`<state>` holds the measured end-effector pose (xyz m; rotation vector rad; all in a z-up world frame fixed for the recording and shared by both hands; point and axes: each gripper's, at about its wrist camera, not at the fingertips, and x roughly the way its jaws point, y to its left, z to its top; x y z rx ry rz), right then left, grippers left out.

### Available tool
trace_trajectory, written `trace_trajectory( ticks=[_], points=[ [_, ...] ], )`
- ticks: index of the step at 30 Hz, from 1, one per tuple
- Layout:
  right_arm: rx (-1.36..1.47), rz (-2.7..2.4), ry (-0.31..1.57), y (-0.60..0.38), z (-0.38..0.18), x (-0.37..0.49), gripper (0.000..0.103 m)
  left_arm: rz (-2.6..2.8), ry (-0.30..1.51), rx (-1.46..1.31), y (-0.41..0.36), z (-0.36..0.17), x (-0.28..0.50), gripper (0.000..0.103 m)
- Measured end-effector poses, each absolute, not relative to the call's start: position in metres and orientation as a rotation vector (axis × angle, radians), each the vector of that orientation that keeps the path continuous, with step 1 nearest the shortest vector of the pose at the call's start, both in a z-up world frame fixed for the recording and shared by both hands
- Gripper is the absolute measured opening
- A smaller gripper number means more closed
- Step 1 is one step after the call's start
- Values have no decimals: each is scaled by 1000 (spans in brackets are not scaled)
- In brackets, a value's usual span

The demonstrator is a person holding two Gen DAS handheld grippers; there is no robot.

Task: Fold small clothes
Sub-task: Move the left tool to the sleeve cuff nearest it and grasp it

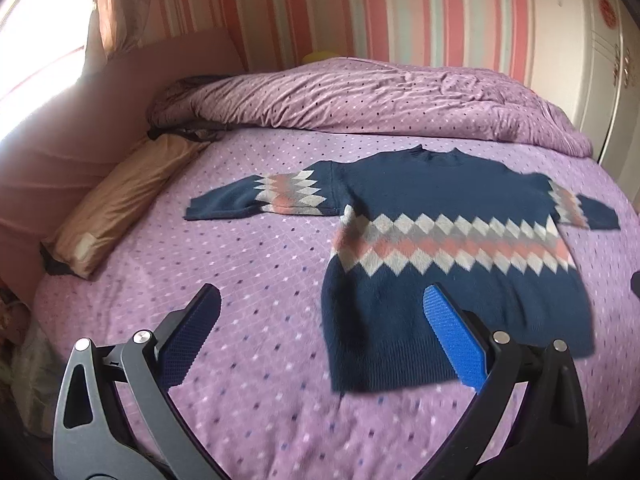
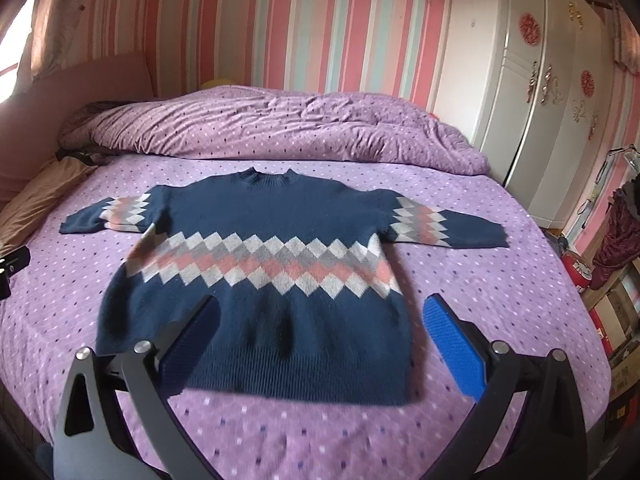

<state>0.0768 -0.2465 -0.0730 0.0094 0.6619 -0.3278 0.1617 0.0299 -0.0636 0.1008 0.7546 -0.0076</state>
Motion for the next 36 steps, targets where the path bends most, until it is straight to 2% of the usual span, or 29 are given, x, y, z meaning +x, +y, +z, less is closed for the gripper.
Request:
trace_trajectory(
  ticks=[6,13,26,36],
  points=[
    [-8,-344,654,-257,-97,135,101,34,746,87,33,-92,218,100],
    [1,-349,678,-266,-98,184,101,72,763,112,36,-90,263,100],
    [14,-330,733,-251,26,240,101,33,794,162,43,28,327,100],
    [3,-321,695,-225,81,278,101,30,782,160,76,68,364,100]
  ],
)
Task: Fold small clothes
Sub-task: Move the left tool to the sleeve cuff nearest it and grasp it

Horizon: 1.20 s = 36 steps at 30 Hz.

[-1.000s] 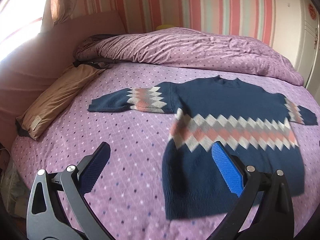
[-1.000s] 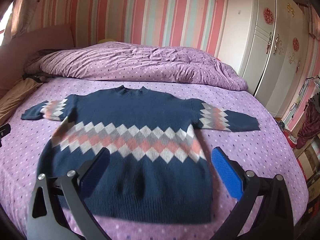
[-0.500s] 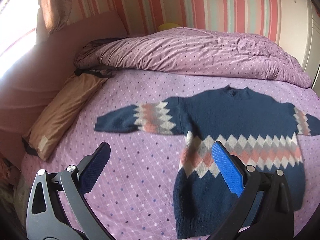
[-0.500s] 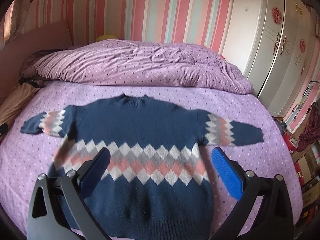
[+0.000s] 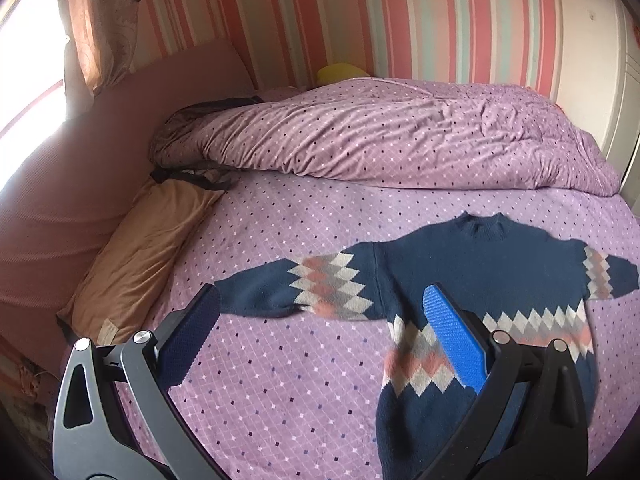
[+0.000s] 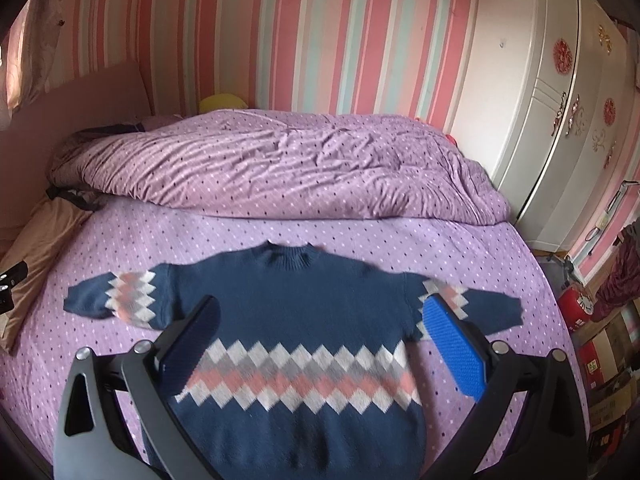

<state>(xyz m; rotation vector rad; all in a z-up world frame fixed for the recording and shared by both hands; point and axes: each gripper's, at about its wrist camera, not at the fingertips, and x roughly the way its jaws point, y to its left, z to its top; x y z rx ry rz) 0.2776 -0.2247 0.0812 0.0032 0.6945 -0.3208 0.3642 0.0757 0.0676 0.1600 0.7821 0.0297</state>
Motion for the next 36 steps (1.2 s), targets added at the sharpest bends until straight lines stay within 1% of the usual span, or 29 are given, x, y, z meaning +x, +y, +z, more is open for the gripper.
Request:
trace_trajectory(
  ticks=[4,7,9,13,17,20,23,27,32,36],
  points=[
    [-3,-324,681,-219,92,292,101,-2,756,130,83,72,371,100],
    [-7,-329,680,-214,93,304,101,-57,849,44,92,62,388,100],
    [-13,-329,683,-210,89,312,101,-74,922,17,98,46,401,100],
    [-36,-327,694,-202,73,329,101,-30,961,-14,117,12,423,100],
    [-59,-324,717,-192,47,349,101,-67,1001,-137,149,-34,448,100],
    [-94,-318,731,-181,21,365,101,-126,977,-239,173,-67,467,100],
    [-136,-319,747,-171,-5,379,101,-71,971,-215,193,-103,483,100],
    [-159,-331,771,-164,-32,393,101,-57,983,-284,230,-146,495,100],
    [-142,-317,803,-159,-54,403,101,-45,1010,-328,271,-186,505,100],
    [-156,-314,816,-146,-68,408,101,-88,991,-388,297,-211,518,100]
  ],
)
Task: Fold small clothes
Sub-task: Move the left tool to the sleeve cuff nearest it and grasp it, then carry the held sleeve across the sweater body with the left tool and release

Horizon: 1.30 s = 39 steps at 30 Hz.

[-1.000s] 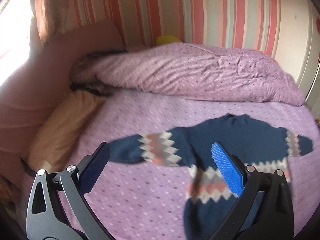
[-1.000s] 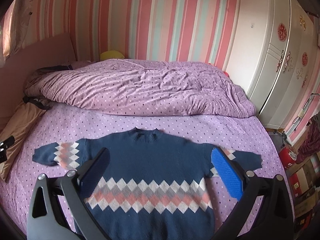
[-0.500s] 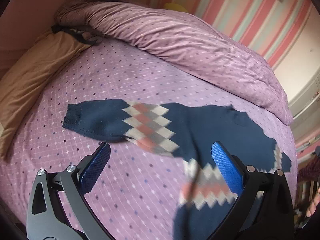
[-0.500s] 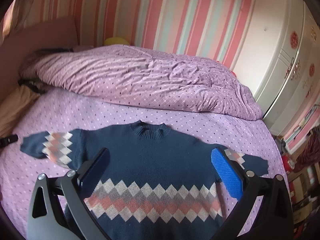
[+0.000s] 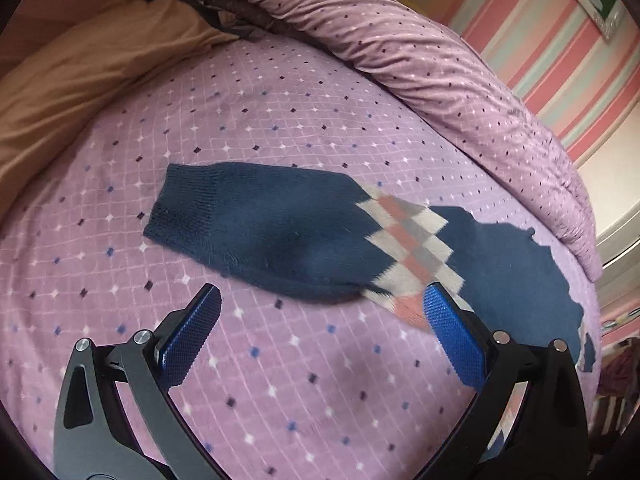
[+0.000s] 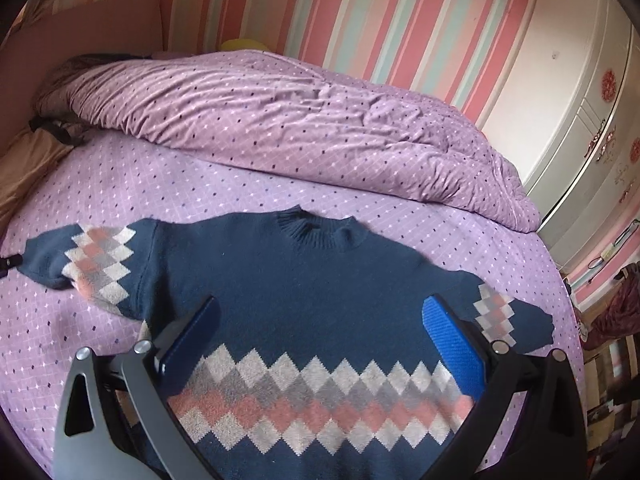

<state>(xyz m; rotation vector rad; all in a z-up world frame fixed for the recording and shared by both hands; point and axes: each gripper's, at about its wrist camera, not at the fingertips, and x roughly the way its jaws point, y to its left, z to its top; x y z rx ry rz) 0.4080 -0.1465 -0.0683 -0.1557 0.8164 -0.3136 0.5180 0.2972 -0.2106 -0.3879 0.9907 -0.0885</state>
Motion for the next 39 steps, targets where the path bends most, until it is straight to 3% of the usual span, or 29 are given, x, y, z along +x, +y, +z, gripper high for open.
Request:
trace_trajectory(
  ticks=[11,24,25,26,28,29,32,39],
  points=[
    [-278,-268,875,-105,-103,424,101,-28,1014,-590,359,-274,544,100],
    [-329,-290,873,-103,-100,423,101,58,969,-819,398,-302,564,98],
    [-331,-296,875,-104,-100,423,101,68,978,-803,396,-301,566,88],
    [-331,-302,875,-106,-100,421,101,73,986,-783,394,-300,567,66],
    [-330,-309,876,-109,-99,419,101,110,1028,-746,394,-303,569,35],
    [-331,-310,877,-110,-99,417,101,135,1040,-731,394,-303,570,24],
    [-343,-311,873,-112,-97,414,101,136,1036,-755,402,-304,566,10],
    [-334,-334,864,-127,-94,410,101,183,1016,-572,379,-284,569,6]
  ],
)
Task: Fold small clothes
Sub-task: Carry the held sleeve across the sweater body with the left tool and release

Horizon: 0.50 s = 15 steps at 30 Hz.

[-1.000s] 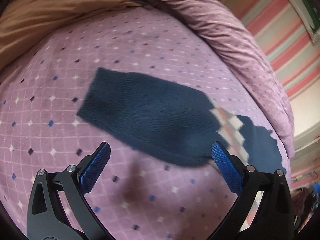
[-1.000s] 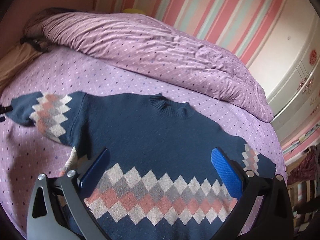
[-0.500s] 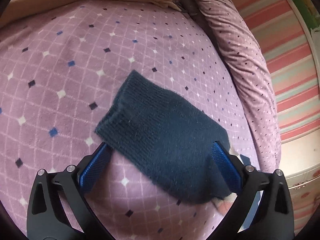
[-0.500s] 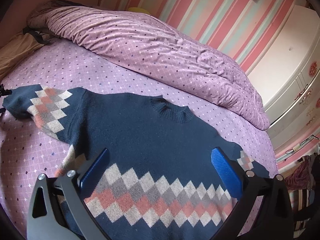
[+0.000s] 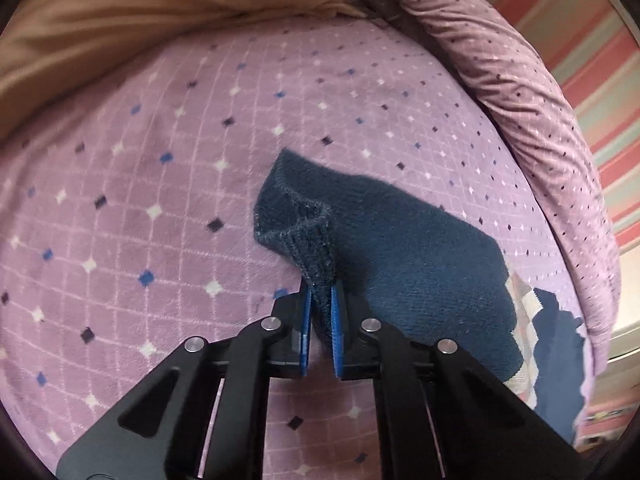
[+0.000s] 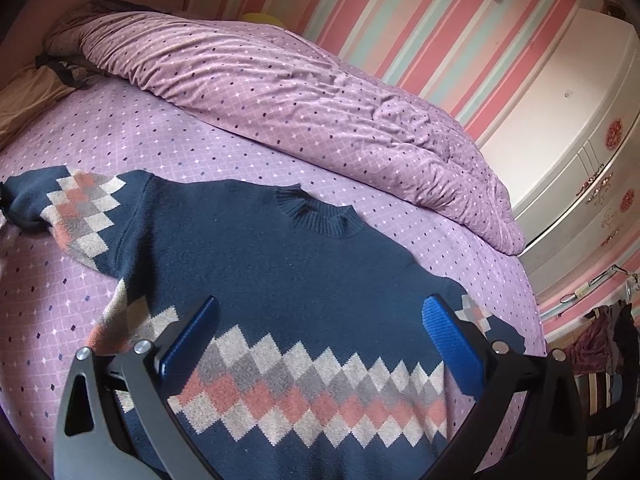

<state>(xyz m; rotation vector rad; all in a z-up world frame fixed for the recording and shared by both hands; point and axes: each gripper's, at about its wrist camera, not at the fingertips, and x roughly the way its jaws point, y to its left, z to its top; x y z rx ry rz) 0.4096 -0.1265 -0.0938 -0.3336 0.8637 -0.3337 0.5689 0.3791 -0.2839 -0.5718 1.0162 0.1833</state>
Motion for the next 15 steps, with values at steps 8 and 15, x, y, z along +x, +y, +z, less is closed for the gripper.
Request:
trace_trajectory(
  ticks=[8,15],
  points=[
    [-336,-349,867,-142,-98,401,101,156,934,-458,356,-252,571,5],
    [-300,-343,859,-159,-102,398,101,45,861,-228,280,-206,572,5]
  ],
)
